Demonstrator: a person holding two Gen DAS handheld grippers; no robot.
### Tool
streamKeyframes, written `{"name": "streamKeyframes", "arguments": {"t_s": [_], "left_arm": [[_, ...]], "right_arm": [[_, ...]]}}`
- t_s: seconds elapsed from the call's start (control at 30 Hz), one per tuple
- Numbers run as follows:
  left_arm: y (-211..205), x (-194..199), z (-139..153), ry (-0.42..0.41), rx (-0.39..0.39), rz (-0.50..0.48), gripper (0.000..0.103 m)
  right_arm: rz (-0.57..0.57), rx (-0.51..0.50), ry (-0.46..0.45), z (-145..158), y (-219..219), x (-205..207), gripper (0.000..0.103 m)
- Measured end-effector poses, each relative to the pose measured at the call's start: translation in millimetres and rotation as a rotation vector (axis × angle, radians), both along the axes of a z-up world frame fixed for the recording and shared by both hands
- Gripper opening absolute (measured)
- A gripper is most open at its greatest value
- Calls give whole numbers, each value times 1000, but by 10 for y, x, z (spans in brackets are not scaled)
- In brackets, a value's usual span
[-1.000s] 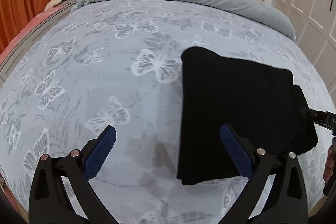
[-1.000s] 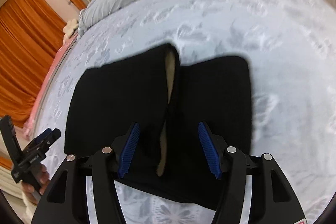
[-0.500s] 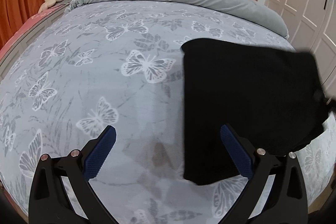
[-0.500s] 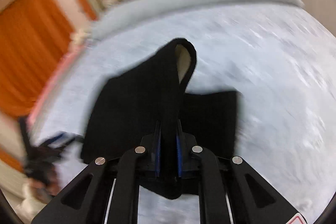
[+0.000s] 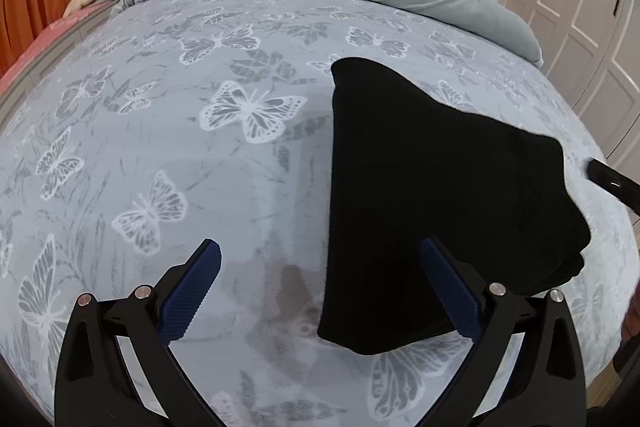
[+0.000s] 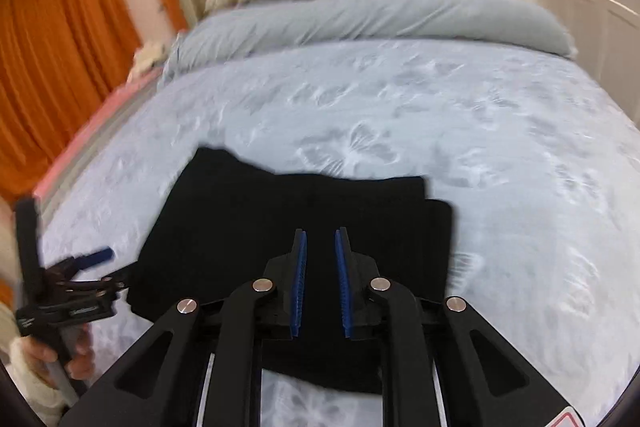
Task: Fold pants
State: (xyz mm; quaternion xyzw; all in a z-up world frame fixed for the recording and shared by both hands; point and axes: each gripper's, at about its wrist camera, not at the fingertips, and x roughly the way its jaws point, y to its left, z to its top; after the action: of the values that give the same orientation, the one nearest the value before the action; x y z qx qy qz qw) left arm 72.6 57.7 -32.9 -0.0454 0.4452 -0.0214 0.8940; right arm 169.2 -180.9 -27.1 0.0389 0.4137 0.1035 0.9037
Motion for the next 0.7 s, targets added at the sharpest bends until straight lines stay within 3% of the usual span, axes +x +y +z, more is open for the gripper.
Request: {"name": "streamKeyframes", "arguments": {"t_s": [0.07,0.1,0.17,0.2,0.3,0.37,0.43,0.53,0.6,0.7], "left_arm": [[-52,-24,-18,-5,47,-12,98],[-67,-29,-20,-6,70,-14,98],[-72,-35,-14,-11,112,-19,98],[-55,-28,-3,-12,127,-8,98],[-15,1,27,-23,146,6,98],[27,32,37,-17,135,12,98],[63,40,31,-7,119,14,98],[101,45,34,-5,115,17,98],[120,38,37,-13,115,24,98],[154,72,31,-1,111,26,98]], "right_arm": [[-63,-109,104,-339,-51,220,6],[-86,-65,144,-510,-183,321,6],[-168,55,161,-405,-350,360,0],[-180,31,125,-241,-285,337,1],[-52,47,17,134,165,290,1],[57,78,34,164,501,359,1],[146,34,110,-53,909,579,1],[132,-72,194,-512,1180,1042,0],[89,-38,168,-540,1158,1222,0],[45,-30,169,-342,1147,1297,0]]}}
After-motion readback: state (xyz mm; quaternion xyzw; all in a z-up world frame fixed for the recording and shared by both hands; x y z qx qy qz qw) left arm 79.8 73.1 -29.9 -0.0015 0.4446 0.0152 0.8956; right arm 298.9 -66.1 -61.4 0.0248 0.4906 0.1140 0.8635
